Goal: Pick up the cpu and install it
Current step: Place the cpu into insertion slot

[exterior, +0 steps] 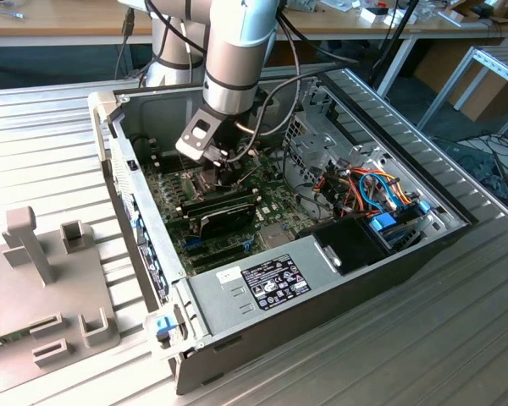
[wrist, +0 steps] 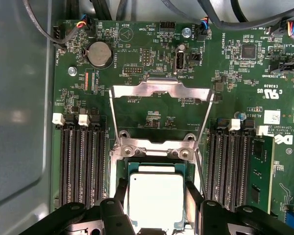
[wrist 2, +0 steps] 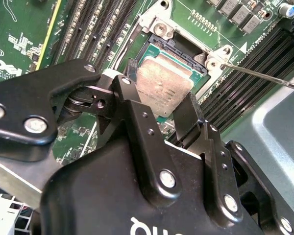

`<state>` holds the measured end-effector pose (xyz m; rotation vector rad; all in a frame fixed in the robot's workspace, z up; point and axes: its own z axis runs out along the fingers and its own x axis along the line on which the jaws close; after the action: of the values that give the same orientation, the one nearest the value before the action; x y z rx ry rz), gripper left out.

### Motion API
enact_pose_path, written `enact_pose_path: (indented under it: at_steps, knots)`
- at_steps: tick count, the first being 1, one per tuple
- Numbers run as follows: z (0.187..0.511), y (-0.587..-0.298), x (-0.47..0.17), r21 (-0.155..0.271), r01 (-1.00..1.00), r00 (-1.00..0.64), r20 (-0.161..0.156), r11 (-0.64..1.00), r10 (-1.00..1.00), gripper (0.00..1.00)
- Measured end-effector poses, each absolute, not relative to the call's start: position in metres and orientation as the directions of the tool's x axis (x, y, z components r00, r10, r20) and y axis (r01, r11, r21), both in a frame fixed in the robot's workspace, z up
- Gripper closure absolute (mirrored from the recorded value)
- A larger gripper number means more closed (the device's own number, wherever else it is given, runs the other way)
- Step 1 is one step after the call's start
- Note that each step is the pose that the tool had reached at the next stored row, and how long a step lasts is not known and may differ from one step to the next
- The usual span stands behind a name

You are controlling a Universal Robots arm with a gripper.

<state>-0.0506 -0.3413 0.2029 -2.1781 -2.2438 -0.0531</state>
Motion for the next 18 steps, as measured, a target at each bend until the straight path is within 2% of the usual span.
enact_pose_path:
  at_steps: [18]
  knots:
    - [0.2001, -0.3413, -0.0505, 0.015, 0.999, -0.030, 0.034, 0.029, 0.999, 0.45]
